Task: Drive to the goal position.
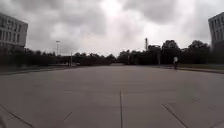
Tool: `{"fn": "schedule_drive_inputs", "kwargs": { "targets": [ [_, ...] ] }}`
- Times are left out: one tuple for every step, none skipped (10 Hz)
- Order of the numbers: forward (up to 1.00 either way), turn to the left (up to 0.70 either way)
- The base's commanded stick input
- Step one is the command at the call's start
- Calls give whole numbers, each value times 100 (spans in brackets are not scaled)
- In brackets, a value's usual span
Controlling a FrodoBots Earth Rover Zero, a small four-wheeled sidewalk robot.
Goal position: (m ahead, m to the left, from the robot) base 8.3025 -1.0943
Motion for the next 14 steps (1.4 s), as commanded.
{"fn": "schedule_drive_inputs", "kwargs": {
  "targets": [
    [70,0],
    [70,0],
    [70,0],
    [70,0],
    [70,0],
    [70,0],
    [70,0],
    [70,0],
    [70,0],
    [70,0],
    [70,0],
    [70,0],
    [70,0],
    [70,0]
  ]
}}
